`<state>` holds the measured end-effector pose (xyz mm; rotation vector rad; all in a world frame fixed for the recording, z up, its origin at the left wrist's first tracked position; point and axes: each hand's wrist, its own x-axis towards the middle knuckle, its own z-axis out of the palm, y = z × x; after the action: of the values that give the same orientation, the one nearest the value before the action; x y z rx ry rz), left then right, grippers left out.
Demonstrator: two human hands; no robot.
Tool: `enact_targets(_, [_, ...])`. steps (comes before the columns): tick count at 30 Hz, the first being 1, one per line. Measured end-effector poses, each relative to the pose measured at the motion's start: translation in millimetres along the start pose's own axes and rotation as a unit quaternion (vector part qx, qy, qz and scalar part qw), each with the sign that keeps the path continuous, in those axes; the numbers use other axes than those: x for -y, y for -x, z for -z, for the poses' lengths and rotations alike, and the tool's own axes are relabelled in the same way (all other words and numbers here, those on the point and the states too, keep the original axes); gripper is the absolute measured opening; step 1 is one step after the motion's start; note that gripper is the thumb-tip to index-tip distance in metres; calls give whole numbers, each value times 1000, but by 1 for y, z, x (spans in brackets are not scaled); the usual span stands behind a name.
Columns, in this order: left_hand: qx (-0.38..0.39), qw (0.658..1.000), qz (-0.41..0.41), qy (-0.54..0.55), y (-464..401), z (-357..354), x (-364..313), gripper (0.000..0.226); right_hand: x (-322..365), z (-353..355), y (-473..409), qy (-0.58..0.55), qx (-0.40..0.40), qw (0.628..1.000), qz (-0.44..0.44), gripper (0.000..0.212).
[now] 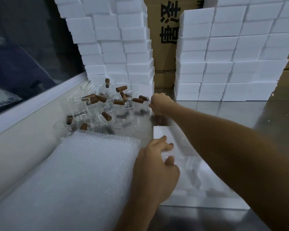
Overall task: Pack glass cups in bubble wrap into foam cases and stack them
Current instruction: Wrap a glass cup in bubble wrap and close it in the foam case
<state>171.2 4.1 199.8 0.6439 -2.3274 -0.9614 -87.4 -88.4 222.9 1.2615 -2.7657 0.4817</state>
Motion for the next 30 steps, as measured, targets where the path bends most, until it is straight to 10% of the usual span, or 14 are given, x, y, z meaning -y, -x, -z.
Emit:
enact_targets(13, [-48, 998, -26, -9, 3, 9, -12, 40, -18, 101, 177, -169, -171, 971, -11, 51])
enact_targets(18, [-124, 973, -190, -41, 20, 13, -41, 81, -3, 114, 255, -263, -181, 947, 25, 44])
enact_targets(23, [-182, 955, -235, 8, 31, 12, -53, 71, 7, 113, 297, -273, -175, 935, 142, 21])
enact_targets(30, [-54, 966, -152, 200, 34, 15, -59, 67, -24, 100, 319, -236, -247, 917, 208, 18])
